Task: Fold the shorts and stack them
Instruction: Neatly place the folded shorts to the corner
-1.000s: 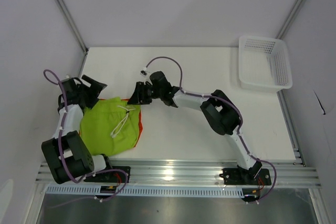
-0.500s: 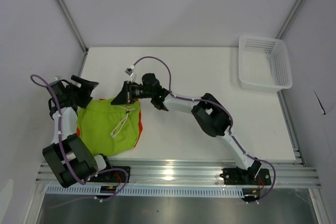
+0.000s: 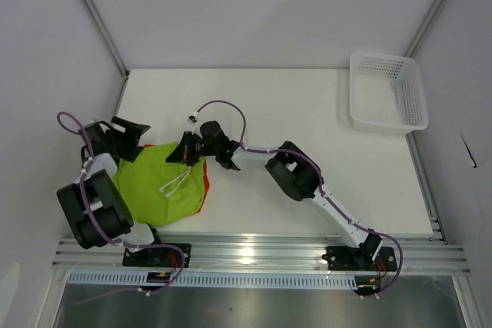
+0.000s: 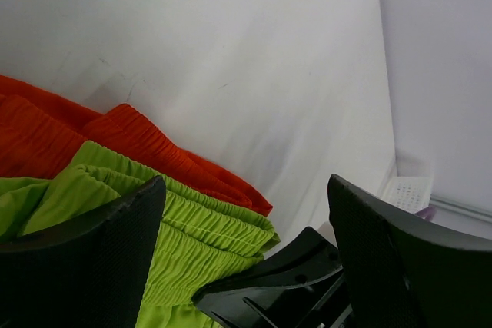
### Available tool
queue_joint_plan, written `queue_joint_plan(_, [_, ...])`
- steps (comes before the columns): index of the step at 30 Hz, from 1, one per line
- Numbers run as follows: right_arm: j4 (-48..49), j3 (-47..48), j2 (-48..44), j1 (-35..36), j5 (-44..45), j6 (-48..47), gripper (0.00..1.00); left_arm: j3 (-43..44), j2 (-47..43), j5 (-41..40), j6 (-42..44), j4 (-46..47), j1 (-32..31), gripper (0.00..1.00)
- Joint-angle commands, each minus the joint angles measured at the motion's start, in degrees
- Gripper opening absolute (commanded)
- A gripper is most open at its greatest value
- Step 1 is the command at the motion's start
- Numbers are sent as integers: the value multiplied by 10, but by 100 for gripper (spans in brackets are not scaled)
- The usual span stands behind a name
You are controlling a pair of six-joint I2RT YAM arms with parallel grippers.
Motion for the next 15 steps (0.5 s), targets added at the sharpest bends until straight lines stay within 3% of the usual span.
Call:
queue_joint_plan(1, [-49,0,13,-10,76,11,0,0,25,-31,-5,46,-20,87])
queue_joint_plan(5, [-53,-32,-4,-17,107,22,0,3,61,-72,2,68,-20,87])
queue_joint_plan(9, [-119,-29,-18,-15,139,-5,0,4,84,-84,1,103,-21,87])
queue_joint_plan(15, [-134,-22,-39,-16,138,-32,0,12,64,-86,30,124,-28,87])
